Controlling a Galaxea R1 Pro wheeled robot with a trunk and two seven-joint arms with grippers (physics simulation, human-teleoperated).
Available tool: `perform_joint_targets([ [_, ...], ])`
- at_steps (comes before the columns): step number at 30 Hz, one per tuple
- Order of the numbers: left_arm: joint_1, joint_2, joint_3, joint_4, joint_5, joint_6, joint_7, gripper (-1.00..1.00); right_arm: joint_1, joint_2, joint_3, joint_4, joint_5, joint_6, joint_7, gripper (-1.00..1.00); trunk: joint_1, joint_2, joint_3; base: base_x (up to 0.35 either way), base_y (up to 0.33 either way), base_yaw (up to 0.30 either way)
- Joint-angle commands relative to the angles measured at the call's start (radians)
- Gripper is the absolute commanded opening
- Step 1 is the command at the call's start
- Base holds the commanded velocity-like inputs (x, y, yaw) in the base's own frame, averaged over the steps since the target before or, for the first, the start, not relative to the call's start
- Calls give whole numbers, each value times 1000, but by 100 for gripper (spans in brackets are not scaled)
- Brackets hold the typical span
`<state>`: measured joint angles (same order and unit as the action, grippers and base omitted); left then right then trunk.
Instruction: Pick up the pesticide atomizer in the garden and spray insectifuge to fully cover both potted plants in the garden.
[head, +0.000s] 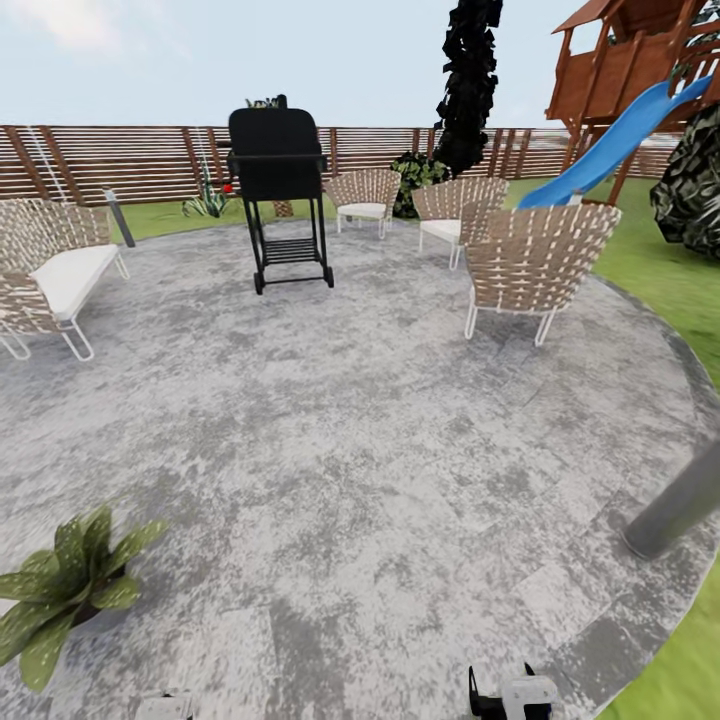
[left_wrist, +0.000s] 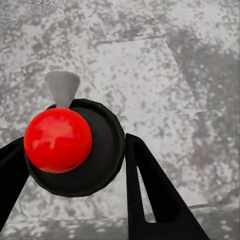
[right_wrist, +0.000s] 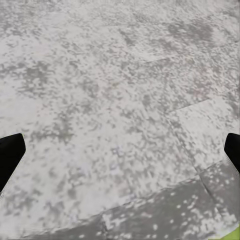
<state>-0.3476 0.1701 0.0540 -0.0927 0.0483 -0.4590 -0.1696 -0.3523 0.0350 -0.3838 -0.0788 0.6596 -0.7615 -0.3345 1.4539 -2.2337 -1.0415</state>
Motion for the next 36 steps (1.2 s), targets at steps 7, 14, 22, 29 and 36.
perform_joint_targets([
  [7, -1, 0, 6, 1, 5, -1, -10, -100, -1, 0, -4, 1, 11, -1, -8, 100, 0, 0, -1, 340, -1, 0],
  [14, -1, 0, 6, 1, 5, -2, -10, -100, -1, 0, -4, 1, 11, -1, -8, 100, 0, 0, -1, 340, 0, 0],
  [22, -1, 0, 6, 1, 5, -1, -10, -100, -1, 0, -4, 1, 11, -1, -8, 100, 0, 0, -1, 340, 0, 0],
  [29, -1, 0, 6, 1, 5, -1, -10, -100, -1, 0, -4, 2, 11, -1, -8, 100, 0, 0, 3, 340, 0, 12],
  [36, -1, 0, 6, 1, 5, -1, -10, -100, -1, 0, -4, 2, 11, -1, -8, 100, 0, 0, 13, 340, 0, 72],
])
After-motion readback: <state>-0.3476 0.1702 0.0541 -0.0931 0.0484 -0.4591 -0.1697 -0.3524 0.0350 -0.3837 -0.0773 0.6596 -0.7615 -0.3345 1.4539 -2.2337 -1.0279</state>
